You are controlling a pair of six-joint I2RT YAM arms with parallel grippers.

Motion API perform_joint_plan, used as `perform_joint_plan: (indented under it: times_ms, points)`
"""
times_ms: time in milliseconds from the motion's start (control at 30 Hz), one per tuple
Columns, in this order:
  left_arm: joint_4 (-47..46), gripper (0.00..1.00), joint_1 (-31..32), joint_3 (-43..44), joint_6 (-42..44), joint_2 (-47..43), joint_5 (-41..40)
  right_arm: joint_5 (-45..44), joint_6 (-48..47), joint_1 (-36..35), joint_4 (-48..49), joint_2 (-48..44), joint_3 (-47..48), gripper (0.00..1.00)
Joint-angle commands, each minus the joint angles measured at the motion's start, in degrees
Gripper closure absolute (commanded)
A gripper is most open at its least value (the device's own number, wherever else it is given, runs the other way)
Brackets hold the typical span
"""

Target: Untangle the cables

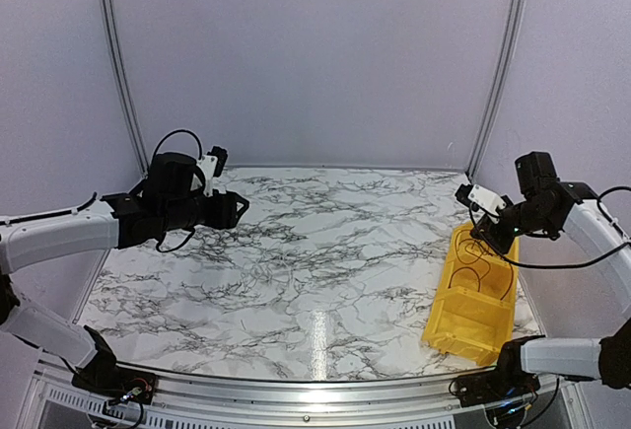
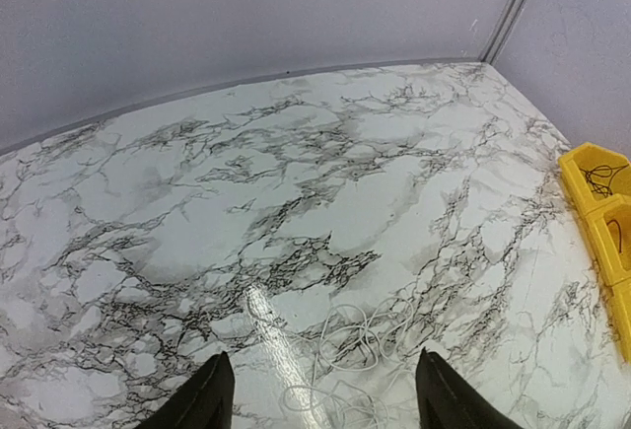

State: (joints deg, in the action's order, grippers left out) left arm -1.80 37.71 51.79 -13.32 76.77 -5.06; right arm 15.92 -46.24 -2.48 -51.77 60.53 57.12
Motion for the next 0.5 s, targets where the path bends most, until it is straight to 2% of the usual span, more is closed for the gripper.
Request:
perform_joint_plan:
  times_ms: [0, 233, 467]
  points:
    - [-0.30, 0.33, -0.10, 1.69, 3.42, -3.14, 1.80, -5.65, -3.78, 0.59, -2.81, 0.44, -0.67, 1.00]
    - [0.57, 0.30, -0.10, 1.91, 4.95, -5.55, -3.04, -10.73, -6.89, 0.55, -3.02, 3.67, -4.40, 1.00]
    - [0.79, 0.27, -0.24, 1.76, 7.22, -6.48, -7.04, -10.10, -6.40, 0.55, -4.02, 4.77, -2.27, 0.73]
